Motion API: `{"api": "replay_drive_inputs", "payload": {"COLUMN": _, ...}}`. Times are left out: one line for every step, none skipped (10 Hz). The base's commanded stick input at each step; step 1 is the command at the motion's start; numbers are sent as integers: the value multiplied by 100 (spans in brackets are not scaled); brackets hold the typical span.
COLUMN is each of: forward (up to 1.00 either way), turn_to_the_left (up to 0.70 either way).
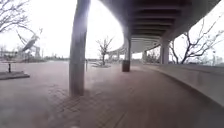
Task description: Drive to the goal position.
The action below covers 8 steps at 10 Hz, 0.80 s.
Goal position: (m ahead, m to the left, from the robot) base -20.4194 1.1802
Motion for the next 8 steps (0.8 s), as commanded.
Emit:
{"api": "replay_drive_inputs", "payload": {"forward": 70, "turn_to_the_left": 0}}
{"api": "replay_drive_inputs", "payload": {"forward": 70, "turn_to_the_left": 0}}
{"api": "replay_drive_inputs", "payload": {"forward": 70, "turn_to_the_left": 0}}
{"api": "replay_drive_inputs", "payload": {"forward": 70, "turn_to_the_left": 0}}
{"api": "replay_drive_inputs", "payload": {"forward": 70, "turn_to_the_left": 0}}
{"api": "replay_drive_inputs", "payload": {"forward": 70, "turn_to_the_left": 0}}
{"api": "replay_drive_inputs", "payload": {"forward": 70, "turn_to_the_left": 11}}
{"api": "replay_drive_inputs", "payload": {"forward": 70, "turn_to_the_left": 13}}
